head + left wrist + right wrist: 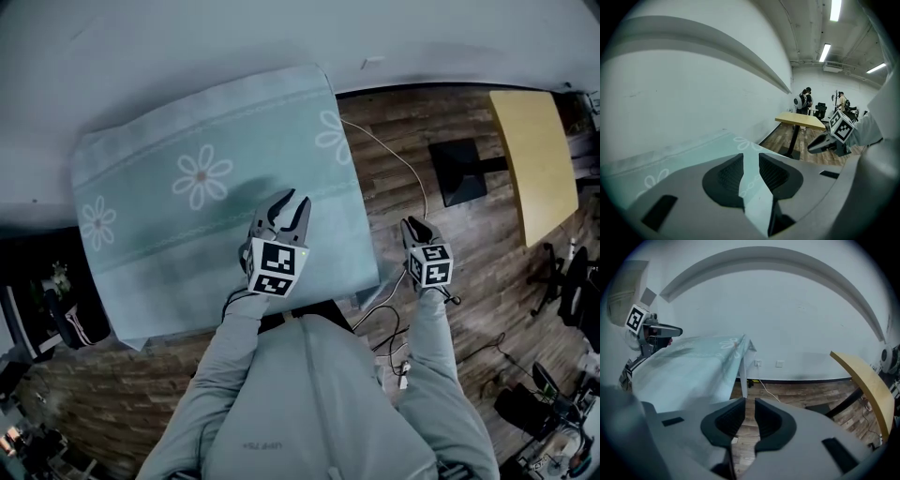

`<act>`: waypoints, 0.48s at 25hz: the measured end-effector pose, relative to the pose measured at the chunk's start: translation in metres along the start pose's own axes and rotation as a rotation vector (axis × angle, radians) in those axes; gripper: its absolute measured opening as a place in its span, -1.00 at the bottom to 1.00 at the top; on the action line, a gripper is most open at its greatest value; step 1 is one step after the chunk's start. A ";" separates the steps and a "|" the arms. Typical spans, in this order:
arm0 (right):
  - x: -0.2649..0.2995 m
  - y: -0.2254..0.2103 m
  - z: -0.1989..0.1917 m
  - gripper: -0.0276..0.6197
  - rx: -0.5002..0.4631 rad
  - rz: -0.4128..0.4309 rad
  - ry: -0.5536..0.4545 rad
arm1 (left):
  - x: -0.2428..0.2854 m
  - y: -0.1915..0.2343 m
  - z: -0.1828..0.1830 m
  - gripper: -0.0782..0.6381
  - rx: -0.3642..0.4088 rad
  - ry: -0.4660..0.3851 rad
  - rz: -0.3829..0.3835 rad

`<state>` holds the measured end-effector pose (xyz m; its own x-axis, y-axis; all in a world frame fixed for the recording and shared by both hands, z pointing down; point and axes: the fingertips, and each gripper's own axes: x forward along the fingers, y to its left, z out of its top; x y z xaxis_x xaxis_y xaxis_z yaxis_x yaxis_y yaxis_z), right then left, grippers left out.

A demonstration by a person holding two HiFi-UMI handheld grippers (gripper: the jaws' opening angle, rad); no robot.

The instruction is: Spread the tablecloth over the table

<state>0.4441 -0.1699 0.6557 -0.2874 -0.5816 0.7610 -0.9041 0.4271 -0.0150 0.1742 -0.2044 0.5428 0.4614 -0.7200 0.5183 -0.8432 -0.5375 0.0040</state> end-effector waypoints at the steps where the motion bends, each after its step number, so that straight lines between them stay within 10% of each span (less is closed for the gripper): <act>1: -0.003 0.006 -0.004 -0.77 0.005 0.009 -0.002 | 0.001 -0.001 0.001 -0.46 -0.001 -0.002 -0.001; 12: -0.028 0.074 0.009 -0.74 -0.056 0.098 -0.063 | -0.018 0.007 0.009 -0.46 -0.024 -0.039 0.053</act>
<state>0.3828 -0.1284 0.6279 -0.3944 -0.5768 0.7154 -0.8522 0.5207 -0.0499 0.1620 -0.1993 0.5260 0.4263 -0.7637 0.4849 -0.8728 -0.4880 -0.0013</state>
